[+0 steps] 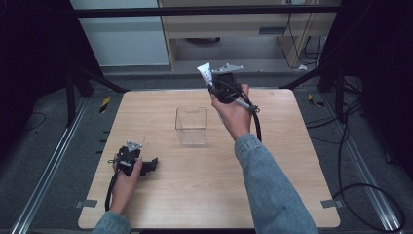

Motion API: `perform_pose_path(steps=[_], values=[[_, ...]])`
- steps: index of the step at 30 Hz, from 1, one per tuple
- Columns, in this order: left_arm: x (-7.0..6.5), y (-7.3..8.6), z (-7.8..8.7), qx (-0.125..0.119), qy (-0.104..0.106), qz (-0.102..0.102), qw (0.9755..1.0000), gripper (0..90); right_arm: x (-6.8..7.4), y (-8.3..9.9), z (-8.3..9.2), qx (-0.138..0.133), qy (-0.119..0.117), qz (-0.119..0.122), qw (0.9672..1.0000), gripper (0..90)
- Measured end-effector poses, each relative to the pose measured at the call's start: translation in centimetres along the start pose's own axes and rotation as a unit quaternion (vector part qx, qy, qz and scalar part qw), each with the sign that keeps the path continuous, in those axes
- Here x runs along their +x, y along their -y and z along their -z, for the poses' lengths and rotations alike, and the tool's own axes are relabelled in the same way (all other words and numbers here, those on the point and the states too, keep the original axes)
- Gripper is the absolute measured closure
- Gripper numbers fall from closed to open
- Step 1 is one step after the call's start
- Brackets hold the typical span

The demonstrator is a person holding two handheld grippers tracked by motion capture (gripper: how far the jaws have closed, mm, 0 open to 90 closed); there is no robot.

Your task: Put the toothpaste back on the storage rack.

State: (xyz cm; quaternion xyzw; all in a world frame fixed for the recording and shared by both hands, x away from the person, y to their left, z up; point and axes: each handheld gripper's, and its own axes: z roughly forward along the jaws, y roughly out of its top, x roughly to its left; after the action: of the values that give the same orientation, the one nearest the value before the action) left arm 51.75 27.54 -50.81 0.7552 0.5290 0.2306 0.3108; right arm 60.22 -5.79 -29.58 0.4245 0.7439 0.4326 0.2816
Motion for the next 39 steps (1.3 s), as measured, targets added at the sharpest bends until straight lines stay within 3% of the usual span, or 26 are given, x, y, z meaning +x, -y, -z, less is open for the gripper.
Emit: perform_pose_path(steps=[22, 39], values=[[0.0, 0.0, 0.0, 0.001, 0.0, 0.0, 1.0, 0.0, 1.2, -1.7, -1.8, -0.019, -0.005, 0.0, 0.9998, 78.8], [0.0, 0.0, 0.0, 0.001, 0.0, 0.001, 1.0, 0.0, 2.2, -1.9, -4.0, -0.021, -0.011, -0.003, 0.9997, 78.7]])
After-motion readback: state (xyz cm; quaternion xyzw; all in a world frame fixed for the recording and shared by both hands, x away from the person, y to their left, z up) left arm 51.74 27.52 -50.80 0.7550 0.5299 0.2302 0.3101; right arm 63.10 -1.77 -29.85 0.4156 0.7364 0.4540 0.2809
